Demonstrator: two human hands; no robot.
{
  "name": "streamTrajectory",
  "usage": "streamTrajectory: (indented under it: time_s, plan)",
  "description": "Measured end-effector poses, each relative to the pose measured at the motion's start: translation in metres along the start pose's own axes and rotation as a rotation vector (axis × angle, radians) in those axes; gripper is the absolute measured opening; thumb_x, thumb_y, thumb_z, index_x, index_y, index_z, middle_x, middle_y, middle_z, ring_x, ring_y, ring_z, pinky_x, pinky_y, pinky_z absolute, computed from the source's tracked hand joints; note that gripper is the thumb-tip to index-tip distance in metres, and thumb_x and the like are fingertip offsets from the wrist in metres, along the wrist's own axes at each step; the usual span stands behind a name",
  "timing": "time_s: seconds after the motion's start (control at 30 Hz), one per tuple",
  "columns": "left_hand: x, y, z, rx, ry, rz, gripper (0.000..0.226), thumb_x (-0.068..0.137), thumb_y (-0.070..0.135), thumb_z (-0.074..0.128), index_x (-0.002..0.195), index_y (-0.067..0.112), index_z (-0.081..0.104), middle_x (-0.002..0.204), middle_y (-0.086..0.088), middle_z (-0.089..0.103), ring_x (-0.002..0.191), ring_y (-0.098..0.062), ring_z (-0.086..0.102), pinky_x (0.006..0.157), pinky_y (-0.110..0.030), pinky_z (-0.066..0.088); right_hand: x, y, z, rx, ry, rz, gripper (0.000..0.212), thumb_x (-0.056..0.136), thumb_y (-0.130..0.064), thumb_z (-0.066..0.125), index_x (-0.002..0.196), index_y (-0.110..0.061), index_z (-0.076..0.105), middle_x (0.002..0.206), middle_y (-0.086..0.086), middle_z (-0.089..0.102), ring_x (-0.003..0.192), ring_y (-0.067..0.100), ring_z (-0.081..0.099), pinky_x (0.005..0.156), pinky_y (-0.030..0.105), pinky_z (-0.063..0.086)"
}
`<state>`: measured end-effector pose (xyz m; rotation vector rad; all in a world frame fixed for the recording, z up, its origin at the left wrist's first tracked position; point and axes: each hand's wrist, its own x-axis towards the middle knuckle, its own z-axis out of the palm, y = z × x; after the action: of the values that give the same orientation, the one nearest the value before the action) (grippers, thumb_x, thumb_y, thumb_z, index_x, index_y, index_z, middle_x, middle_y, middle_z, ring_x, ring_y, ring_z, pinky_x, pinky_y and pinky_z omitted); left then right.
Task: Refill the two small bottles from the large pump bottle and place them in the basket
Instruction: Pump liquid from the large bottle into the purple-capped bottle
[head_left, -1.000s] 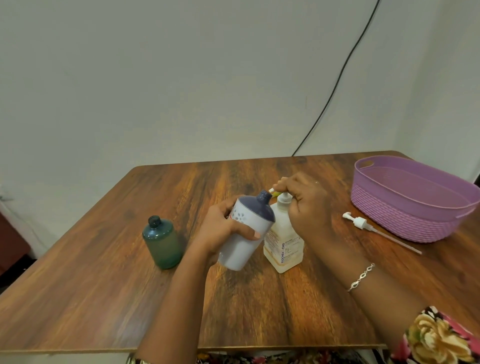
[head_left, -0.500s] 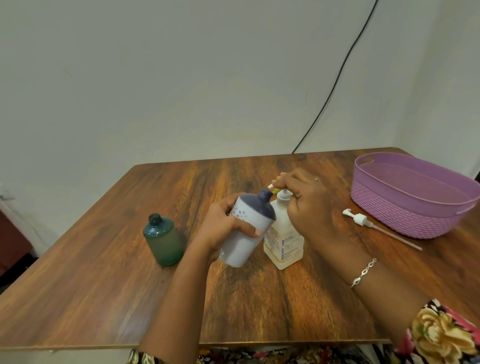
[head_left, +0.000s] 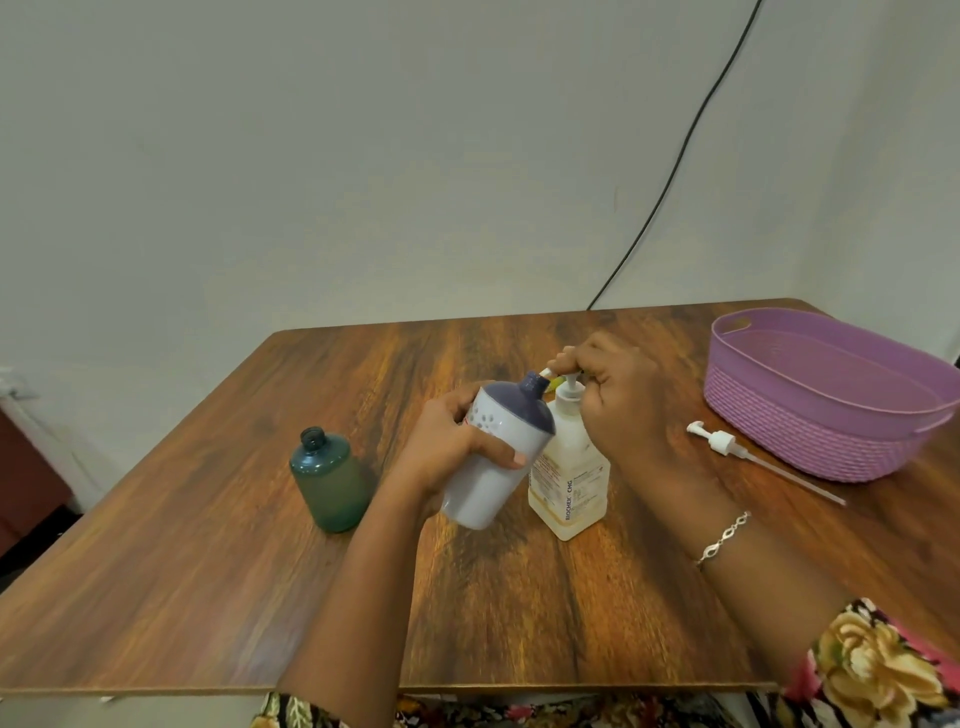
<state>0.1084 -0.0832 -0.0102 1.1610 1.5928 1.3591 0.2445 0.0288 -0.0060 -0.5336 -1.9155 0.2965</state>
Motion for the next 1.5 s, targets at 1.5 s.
streamTrajectory:
  time_s: [1.5]
  plan:
    - [-0.001,-0.02,0.013,-0.037,0.109,0.082,0.075,0.052,0.005,0.081,0.119,0.028,0.055,0.113,0.0,0.062,0.104,-0.023,0.058,0.086,-0.045,0.053,-0.01,-0.002,-0.004,0.158,-0.037,0.159,0.036,0.08,0.011,0.053,0.109,-0.008,0.063,0.114,0.001,0.057,0.103,0.004,0.051,0.08,0.002,0.038]
